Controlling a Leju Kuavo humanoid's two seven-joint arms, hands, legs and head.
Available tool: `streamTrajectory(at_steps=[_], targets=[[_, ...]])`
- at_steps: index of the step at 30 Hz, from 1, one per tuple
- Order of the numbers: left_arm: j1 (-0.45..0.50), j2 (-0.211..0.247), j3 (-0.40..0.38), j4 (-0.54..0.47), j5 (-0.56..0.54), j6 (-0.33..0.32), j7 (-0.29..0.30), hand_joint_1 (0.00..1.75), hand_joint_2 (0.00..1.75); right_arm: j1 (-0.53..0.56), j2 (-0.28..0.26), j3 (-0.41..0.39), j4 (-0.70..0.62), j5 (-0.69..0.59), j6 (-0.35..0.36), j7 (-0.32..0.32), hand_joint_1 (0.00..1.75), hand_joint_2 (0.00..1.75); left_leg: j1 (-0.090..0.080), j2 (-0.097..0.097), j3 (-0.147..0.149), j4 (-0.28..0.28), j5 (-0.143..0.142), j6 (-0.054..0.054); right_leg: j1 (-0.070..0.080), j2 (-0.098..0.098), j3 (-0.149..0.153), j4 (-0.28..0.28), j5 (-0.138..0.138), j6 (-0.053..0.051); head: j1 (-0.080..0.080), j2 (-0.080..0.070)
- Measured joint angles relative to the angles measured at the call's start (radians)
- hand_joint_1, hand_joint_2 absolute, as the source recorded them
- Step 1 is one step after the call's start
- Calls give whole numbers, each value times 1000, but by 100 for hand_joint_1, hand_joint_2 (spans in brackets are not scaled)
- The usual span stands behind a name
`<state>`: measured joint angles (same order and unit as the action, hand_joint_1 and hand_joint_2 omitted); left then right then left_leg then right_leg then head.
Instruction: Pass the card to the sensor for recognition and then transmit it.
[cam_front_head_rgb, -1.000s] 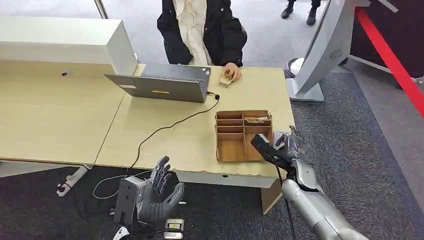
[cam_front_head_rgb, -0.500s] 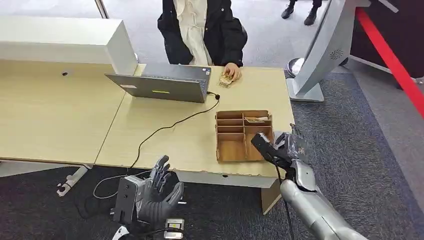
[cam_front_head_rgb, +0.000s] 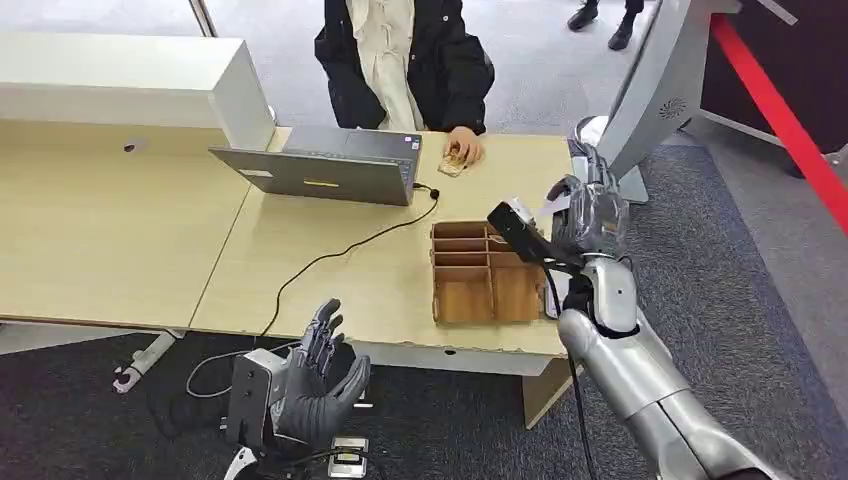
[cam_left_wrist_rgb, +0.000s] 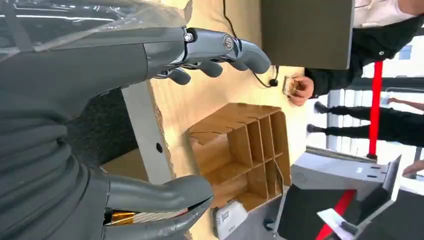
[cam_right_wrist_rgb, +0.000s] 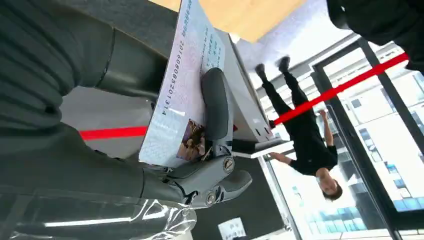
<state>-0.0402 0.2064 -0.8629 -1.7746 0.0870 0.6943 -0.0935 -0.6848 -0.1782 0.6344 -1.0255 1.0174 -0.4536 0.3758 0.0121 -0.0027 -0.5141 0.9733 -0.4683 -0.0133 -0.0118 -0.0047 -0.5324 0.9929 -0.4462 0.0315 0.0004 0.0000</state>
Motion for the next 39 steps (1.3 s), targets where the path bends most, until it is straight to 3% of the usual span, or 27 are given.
streamTrajectory(at_steps=[10, 18, 27, 39], targets=[[-14, -13, 0, 24, 22, -40, -32, 0, 175, -34, 10, 0, -47, -13, 18, -44, 175, 175, 0, 0, 0, 0, 0, 0, 0, 0, 0, 0, 0, 0, 0, 0], [-34, -38, 0, 58, 32, -123, -50, 0, 175, -129, 47, 21, -14, -63, 158, -87, 175, 175, 0, 0, -1, 0, 0, 0, 0, 0, 0, 0, 0, 0, 0, 0], [-45, -58, 0, 78, 26, -181, -52, 0, 175, -334, 118, 69, 175, -121, 225, -92, 175, 175, 0, 0, -2, 0, 0, 0, 0, 0, -1, 0, 0, 0, 0, 0], [-45, -66, 1, 90, -8, -197, -41, 0, 175, -477, 184, 138, 415, -111, 248, -11, 175, 175, 0, 0, -2, 0, 0, 0, 0, 0, -1, 0, 0, 0, 0, 0]])
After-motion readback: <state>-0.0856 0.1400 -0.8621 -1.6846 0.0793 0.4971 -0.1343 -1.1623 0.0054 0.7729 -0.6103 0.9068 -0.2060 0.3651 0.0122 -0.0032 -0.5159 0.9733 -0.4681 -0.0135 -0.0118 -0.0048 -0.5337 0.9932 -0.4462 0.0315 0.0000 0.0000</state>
